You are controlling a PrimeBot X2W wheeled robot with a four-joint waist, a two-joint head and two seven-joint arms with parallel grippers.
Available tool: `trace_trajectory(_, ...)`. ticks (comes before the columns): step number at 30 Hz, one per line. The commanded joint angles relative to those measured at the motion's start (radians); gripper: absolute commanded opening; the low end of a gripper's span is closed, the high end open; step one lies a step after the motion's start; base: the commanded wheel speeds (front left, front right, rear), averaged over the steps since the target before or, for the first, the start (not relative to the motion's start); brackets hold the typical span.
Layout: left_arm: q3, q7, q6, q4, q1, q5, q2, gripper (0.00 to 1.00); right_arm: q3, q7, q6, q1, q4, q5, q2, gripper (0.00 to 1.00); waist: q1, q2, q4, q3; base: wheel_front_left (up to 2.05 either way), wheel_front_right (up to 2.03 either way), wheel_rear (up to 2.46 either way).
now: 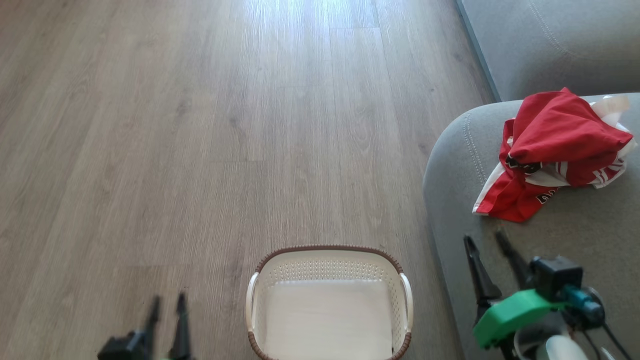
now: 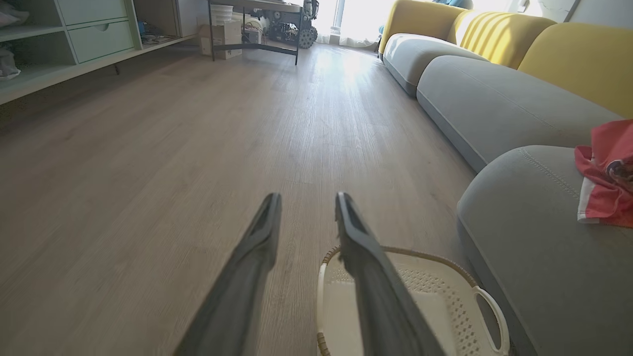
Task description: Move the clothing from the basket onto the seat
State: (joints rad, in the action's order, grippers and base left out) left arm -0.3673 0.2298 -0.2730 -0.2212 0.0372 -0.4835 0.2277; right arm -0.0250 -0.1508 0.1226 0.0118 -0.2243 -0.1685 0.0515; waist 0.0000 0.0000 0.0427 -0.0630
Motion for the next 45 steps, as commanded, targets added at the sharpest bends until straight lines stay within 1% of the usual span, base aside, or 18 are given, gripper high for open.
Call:
trace_trajectory(1,-0.002,-0.001,0.0,-0.013,0.002,-0.001,-0.005,0.0,-0.001,0.0,0.0,0.003,-0.015,-0.001,0.0,0.0,0.0,0.0,0.0,0.0,0.0,0.0,0.0)
trace_trajectory(4,-0.008,-0.002,0.001,-0.053,0.019,-0.005,-0.018,0.0,-0.003,0.003,0.0,0.026,-0.061,-0.006,0.0,0.0,0.0,0.0,0.0,0.0,0.0,0.0,0.0)
trace_trajectory(28,0.082,-0.064,0.059,-0.03,-0.01,-0.213,-0.047,0.0,0.024,0.052,0.001,-0.006,-0.057,-0.27,0.0,0.0,0.0,0.0,-0.008,0.011,0.0,0.0,0.0)
trace_trajectory(45,0.153,-0.113,0.105,-0.013,-0.033,-0.375,-0.07,0.0,0.044,0.089,0.003,-0.03,-0.054,-0.479,0.001,0.0,0.0,0.0,-0.014,0.02,0.0,0.0,0.0)
